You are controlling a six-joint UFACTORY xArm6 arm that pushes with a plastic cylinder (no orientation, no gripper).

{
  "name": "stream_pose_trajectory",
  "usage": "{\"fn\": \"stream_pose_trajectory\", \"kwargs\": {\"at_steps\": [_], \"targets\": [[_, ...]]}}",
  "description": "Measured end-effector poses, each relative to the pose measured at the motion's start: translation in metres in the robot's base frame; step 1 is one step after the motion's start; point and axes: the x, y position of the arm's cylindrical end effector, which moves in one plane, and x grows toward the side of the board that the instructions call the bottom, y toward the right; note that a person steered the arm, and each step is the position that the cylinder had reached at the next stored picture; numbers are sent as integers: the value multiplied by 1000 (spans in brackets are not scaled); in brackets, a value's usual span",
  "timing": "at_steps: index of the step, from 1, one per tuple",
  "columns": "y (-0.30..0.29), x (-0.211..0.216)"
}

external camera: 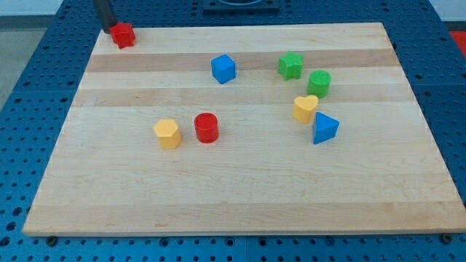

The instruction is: Slide the red star slightly down

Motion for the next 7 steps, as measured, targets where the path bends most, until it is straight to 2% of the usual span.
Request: {"fn": "stream_pose_trajectory", "kwargs": {"at_steps": [7], "targets": [[14, 15]]}}
